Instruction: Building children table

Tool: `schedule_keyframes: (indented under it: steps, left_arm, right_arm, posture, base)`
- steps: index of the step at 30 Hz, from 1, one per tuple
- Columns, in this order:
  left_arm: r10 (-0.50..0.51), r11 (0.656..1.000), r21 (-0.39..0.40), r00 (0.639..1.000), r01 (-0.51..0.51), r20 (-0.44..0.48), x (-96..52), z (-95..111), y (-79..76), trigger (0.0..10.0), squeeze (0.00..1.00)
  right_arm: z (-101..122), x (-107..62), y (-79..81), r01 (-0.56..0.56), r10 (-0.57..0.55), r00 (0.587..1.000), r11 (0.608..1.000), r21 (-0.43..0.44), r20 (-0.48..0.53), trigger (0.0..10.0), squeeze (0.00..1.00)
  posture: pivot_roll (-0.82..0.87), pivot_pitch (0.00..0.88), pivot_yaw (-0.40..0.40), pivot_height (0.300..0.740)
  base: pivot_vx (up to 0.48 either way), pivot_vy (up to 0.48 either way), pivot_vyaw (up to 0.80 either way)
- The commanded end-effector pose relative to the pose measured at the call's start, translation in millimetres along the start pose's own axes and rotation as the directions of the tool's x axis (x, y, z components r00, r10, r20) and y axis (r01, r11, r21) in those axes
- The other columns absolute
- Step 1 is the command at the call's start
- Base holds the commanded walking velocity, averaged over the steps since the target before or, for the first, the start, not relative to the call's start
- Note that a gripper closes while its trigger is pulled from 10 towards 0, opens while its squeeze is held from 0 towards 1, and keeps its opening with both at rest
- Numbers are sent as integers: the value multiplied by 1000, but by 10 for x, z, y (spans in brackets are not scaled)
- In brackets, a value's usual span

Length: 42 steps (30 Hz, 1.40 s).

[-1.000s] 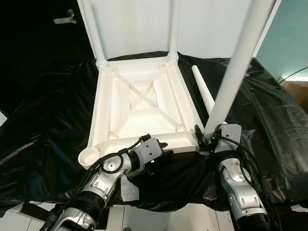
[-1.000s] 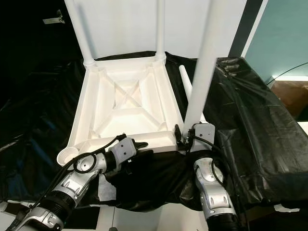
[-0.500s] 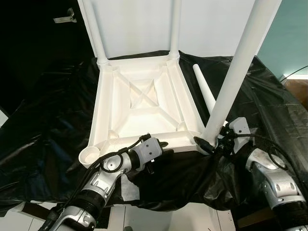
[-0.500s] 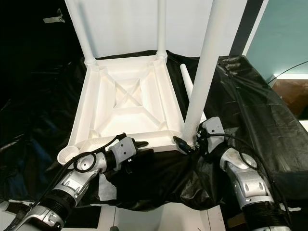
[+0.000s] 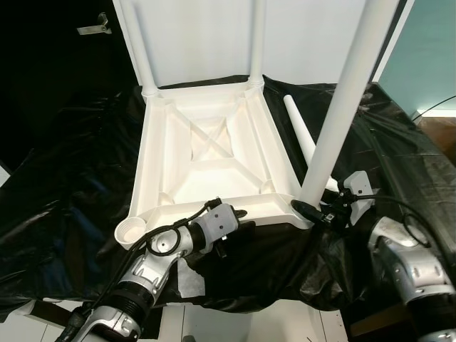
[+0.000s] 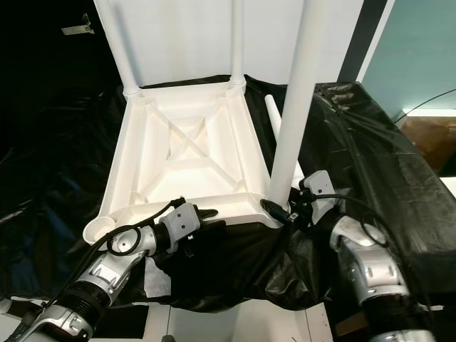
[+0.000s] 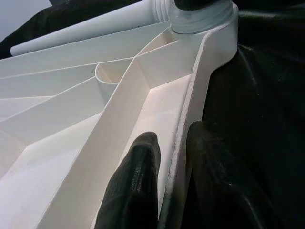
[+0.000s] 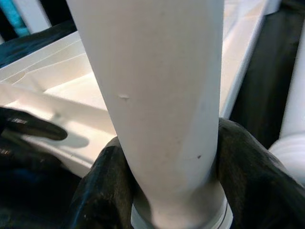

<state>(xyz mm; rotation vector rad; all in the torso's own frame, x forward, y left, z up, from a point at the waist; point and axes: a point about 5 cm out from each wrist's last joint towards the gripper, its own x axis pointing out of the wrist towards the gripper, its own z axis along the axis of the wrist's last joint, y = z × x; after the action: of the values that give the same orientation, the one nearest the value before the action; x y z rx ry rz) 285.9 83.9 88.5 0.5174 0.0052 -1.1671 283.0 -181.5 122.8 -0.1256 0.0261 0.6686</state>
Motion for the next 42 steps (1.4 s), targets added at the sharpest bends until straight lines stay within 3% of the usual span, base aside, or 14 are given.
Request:
schedule_keyframes:
  steps: [1, 3, 10, 12, 13, 18, 19, 20, 24, 25, 27, 30, 31, 42]
  left_arm:
    - [-113, 993, -40, 990, 110, -84, -7, -186, -208, 10000, 0]
    - [-116, 993, -39, 989, 113, -88, -16, -193, -211, 10000, 0]
    - [-117, 993, -38, 989, 114, -95, -25, -204, -203, 10000, 0]
    - [-117, 993, -36, 988, 114, -97, -26, -208, -199, 10000, 0]
    - [-117, 993, -34, 988, 114, -100, -26, -214, -197, 10000, 0]
    - [-117, 993, -32, 988, 114, -102, -24, -217, -199, 10000, 0]
    - [-117, 993, -32, 988, 114, -100, -21, -212, -200, 10000, 0]
    - [-117, 993, -32, 988, 114, -100, -19, -211, -202, 10000, 0]
    - [-115, 993, -33, 988, 113, -100, -15, -210, -203, 10000, 0]
    - [-115, 993, -36, 989, 112, -97, -14, -208, -214, 10000, 0]
    - [-115, 993, -36, 989, 112, -97, -14, -208, -214, 10000, 0]
    - [-116, 993, -36, 988, 113, -97, -12, -210, -220, 10000, 0]
    - [-116, 993, -36, 989, 113, -96, -7, -209, -220, 10000, 0]
    - [-120, 993, -32, 989, 117, -87, 43, -187, -205, 10000, 0]
  right_arm:
    - [-120, 38, 79, 100, -100, 995, 994, 36, -16, 0, 0]
    - [-262, 54, 83, 439, -436, 896, 898, 16, -78, 0, 0]
    - [-307, 84, 332, 489, -483, 872, 865, 110, -80, 0, 0]
    - [-330, 93, 366, 521, -513, 853, 846, 115, -94, 0, 0]
    - [-354, 102, 396, 589, -582, 808, 802, 99, -98, 0, 0]
    - [-344, 106, 384, 638, -633, 770, 766, 85, -82, 0, 0]
    - [-320, 131, 369, 634, -630, 773, 768, 89, -74, 5529, 0]
    - [-307, 146, 367, 627, -623, 779, 774, 87, -68, 10000, 0]
    - [-270, 170, 390, 621, -620, 783, 780, 74, -48, 10000, 0]
    - [-187, 211, 439, 544, -544, 839, 838, 52, 1, 10000, 1000]
    - [-187, 211, 439, 544, -544, 839, 838, 52, 1, 10000, 1000]
    - [-153, 233, 464, 463, -464, 886, 886, 36, 20, 10000, 1000]
    - [-138, 213, 444, 398, -398, 917, 917, 14, 28, 10000, 0]
    - [3, -4, 80, 106, -107, 994, 983, -148, 2, 10000, 0]
  posture:
    - [-16, 20, 1, 740]
    - [-11, 19, 0, 740]
    - [-5, 19, -1, 740]
    - [-1, 14, -3, 740]
    - [3, 5, -2, 740]
    - [3, 5, -2, 740]
    - [3, 9, -2, 740]
    - [3, 10, -2, 740]
    - [1, 10, -3, 740]
    - [-3, 10, 0, 740]
    - [-3, 10, 0, 740]
    - [-8, 9, 1, 740]
    - [-18, 8, 0, 740]
    - [-37, 4, 2, 740]
  base:
    - [0, 0, 0]
    - [0, 0, 0]
    - [0, 0, 0]
    - [0, 0, 0]
    - [0, 0, 0]
    - [0, 0, 0]
    - [0, 0, 0]
    - [0, 0, 0]
    - [0, 0, 0]
    - [0, 0, 0]
    - [0, 0, 0]
    - [0, 0, 0]
    - [0, 0, 0]
    - [0, 0, 0]
